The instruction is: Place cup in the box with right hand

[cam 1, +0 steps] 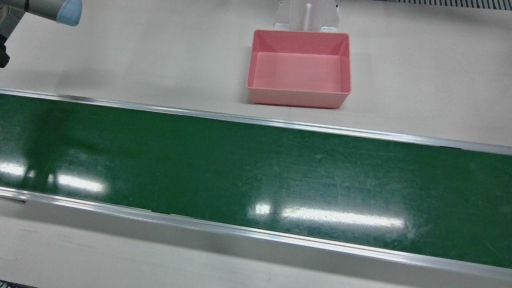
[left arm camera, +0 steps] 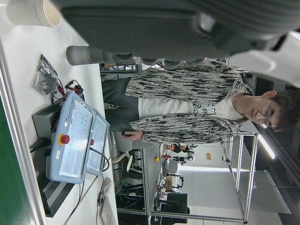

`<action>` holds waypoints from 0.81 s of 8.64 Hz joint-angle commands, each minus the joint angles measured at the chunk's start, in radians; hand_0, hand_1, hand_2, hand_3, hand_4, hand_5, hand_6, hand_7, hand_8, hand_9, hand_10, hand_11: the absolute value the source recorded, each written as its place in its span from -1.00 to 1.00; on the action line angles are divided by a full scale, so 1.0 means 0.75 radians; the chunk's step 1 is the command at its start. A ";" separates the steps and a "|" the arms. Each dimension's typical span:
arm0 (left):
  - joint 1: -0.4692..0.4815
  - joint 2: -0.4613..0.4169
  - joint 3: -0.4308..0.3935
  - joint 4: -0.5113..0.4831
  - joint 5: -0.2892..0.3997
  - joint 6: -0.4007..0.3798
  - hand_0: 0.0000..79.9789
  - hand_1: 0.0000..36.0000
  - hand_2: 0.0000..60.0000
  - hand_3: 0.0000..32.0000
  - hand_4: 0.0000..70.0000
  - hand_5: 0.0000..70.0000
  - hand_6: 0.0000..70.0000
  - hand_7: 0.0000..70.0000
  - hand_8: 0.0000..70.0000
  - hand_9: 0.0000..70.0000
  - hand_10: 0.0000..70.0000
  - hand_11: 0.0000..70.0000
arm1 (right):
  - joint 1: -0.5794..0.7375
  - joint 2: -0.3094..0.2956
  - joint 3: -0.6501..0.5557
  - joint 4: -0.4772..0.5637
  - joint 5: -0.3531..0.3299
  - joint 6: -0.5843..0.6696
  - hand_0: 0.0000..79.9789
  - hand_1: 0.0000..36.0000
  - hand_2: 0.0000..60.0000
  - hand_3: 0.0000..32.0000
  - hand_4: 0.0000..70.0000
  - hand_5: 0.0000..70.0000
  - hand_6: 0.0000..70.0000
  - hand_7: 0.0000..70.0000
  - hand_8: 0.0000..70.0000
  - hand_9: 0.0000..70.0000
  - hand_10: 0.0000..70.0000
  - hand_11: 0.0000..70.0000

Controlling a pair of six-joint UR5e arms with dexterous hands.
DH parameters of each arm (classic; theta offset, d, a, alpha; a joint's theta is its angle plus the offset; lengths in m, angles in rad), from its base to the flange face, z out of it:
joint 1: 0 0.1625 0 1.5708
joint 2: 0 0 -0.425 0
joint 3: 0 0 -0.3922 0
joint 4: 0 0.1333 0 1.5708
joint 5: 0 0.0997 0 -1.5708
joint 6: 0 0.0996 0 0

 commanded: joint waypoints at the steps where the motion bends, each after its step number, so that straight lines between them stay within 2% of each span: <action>1: 0.000 -0.002 0.000 0.000 0.000 0.000 -1.00 -1.00 -1.00 -1.00 -1.00 -1.00 -1.00 -1.00 -1.00 -1.00 -1.00 -1.00 | -0.245 0.104 0.001 -0.034 0.235 -0.008 -0.64 -0.85 -0.64 -1.00 -0.84 -0.99 -0.81 -0.07 -0.84 -0.59 -1.00 -1.00; 3: 0.000 -0.002 0.000 0.000 0.000 0.000 -1.00 -1.00 -1.00 -1.00 -1.00 -1.00 -1.00 -1.00 -1.00 -1.00 -1.00 -1.00 | -0.369 0.267 0.045 -0.240 0.325 -0.010 -0.37 -0.71 -0.62 -1.00 -0.80 -0.99 -0.80 -0.06 -0.86 -0.60 -1.00 -1.00; 4: 0.000 -0.002 0.000 0.000 0.000 0.000 -1.00 -1.00 -1.00 -1.00 -1.00 -1.00 -1.00 -1.00 -1.00 -1.00 -1.00 -1.00 | -0.431 0.331 0.100 -0.367 0.408 -0.014 -0.05 -0.52 -0.59 -1.00 -0.73 -0.96 -0.79 -0.03 -0.86 -0.59 -1.00 -1.00; 5: -0.002 -0.002 0.000 0.000 0.000 0.002 -1.00 -1.00 -1.00 -1.00 -1.00 -1.00 -1.00 -1.00 -1.00 -1.00 -1.00 -1.00 | -0.478 0.358 0.174 -0.475 0.486 -0.018 0.11 -0.28 -0.52 -1.00 -0.75 -0.93 -0.79 -0.05 -0.85 -0.59 -1.00 -1.00; 7: 0.000 -0.002 0.002 0.000 0.000 0.000 -1.00 -1.00 -1.00 -1.00 -1.00 -1.00 -1.00 -1.00 -1.00 -1.00 -1.00 -1.00 | -0.562 0.380 0.327 -0.590 0.579 -0.101 0.24 0.12 -0.40 -1.00 -0.69 -0.87 -0.78 -0.06 -0.84 -0.59 -1.00 -1.00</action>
